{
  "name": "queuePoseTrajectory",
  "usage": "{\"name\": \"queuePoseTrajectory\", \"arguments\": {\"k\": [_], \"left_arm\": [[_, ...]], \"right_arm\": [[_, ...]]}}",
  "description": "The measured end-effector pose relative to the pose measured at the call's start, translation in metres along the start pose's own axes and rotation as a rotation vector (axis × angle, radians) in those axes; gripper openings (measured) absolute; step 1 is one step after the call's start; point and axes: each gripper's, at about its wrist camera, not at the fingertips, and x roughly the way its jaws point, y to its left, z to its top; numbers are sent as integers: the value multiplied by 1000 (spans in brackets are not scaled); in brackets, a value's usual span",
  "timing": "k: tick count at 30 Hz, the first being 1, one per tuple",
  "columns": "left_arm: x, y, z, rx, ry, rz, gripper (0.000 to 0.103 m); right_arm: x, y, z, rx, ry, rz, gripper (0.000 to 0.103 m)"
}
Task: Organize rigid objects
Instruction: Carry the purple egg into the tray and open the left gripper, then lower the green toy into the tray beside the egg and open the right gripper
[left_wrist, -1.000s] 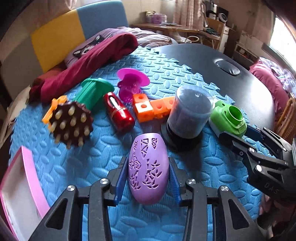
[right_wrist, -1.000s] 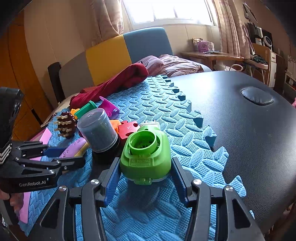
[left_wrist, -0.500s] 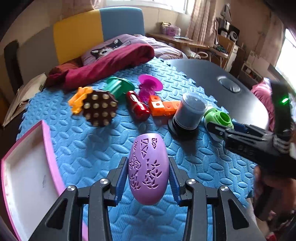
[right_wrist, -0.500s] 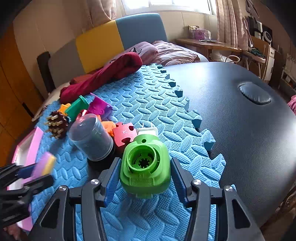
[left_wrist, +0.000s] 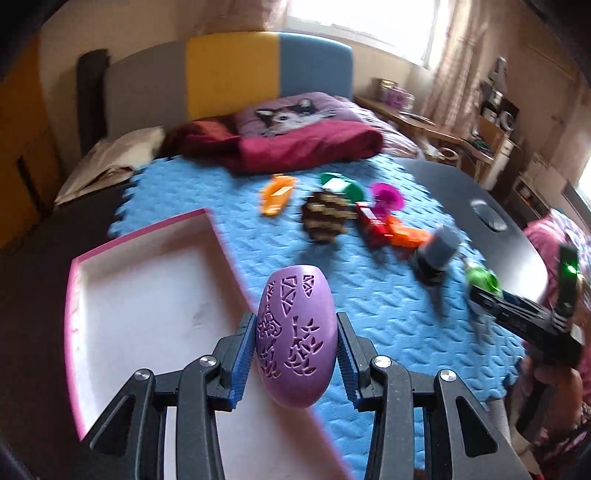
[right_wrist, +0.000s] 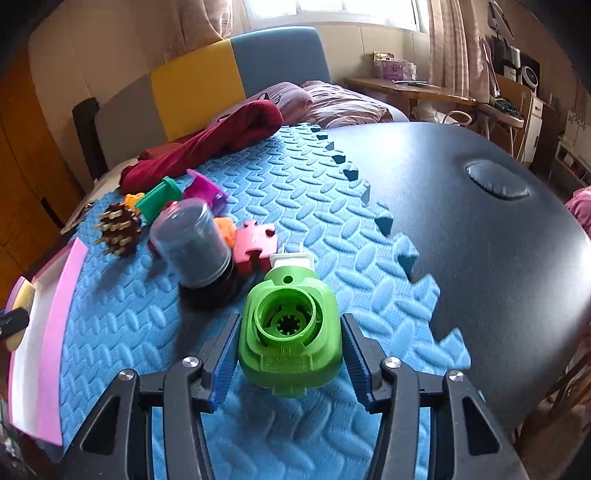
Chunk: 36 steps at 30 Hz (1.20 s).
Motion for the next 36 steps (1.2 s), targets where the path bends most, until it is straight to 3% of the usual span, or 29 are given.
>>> {"name": "queuePoseTrajectory", "arguments": {"k": [6, 13, 19, 23, 26, 31, 36], "left_arm": [[2, 58, -3, -98, 0, 97, 42], [34, 117, 5, -160, 50, 248, 42], [63, 145, 15, -180, 105, 354, 42], [61, 148, 19, -163, 77, 412, 43], [52, 146, 23, -134, 39, 410, 63], [10, 149, 19, -197, -57, 346, 69], [-18, 149, 0, -245, -87, 311, 72]], "right_arm": [[-20, 14, -15, -29, 6, 67, 53], [-45, 57, -24, -88, 3, 169, 53], [-58, 102, -22, -154, -5, 247, 53], [-59, 126, -20, -191, -9, 283, 53], [-58, 142, -18, -215, -9, 305, 53], [-56, 169, -13, -264, -3, 360, 53], [-52, 199, -11, -316, 0, 398, 53]]}}
